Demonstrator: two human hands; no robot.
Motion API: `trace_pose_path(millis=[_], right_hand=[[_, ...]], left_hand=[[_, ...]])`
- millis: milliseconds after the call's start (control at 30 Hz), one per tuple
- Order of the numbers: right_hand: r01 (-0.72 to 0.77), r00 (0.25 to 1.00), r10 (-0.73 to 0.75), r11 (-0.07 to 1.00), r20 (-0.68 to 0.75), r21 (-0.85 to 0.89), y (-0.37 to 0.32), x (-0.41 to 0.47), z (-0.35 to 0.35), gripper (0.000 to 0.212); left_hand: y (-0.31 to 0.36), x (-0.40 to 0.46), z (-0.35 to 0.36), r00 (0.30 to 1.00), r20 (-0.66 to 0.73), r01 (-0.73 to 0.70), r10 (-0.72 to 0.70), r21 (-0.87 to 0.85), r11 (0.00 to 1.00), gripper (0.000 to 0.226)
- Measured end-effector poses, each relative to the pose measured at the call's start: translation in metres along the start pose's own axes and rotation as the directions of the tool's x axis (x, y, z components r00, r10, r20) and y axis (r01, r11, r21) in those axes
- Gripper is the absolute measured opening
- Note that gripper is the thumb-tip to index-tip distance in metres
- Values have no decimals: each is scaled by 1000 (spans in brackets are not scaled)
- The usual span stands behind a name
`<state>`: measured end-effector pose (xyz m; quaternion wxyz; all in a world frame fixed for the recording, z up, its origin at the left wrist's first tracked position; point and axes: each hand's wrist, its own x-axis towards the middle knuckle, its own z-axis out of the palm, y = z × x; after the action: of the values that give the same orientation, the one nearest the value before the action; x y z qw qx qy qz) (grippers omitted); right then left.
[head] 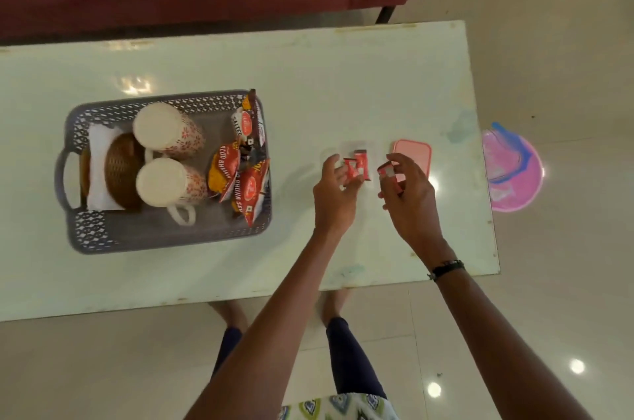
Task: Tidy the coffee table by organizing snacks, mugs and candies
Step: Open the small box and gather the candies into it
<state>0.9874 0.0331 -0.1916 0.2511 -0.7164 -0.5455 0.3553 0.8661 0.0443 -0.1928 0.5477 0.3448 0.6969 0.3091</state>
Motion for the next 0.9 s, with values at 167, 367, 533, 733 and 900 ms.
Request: trace_pose_path(millis=[167,367,533,733,900], right_hand=[[67,997,-66,997,30,-26,2,1,1,32],[120,992,-124,978,-14,-169,-9,10,11,45],[-157,978,104,937,-181,-312,26,19,5,57],[-524,849,485,824,-208,-217,56,42,11,94],[-594,800,593,804,-92,14,56,60,6,86]], left_hand=[[-11,-10,-8,995,-96,7,-3,50,999,33],[-22,-12,-15,996,-84,4,2,70,998,27],[-20,-8,-18,998,-50,-20,26,120,993,30],[-20,1,-19,999,-32,-19,24,150,988,34],[-19,8,-17,1000,-1,-11,11,171,985,37]])
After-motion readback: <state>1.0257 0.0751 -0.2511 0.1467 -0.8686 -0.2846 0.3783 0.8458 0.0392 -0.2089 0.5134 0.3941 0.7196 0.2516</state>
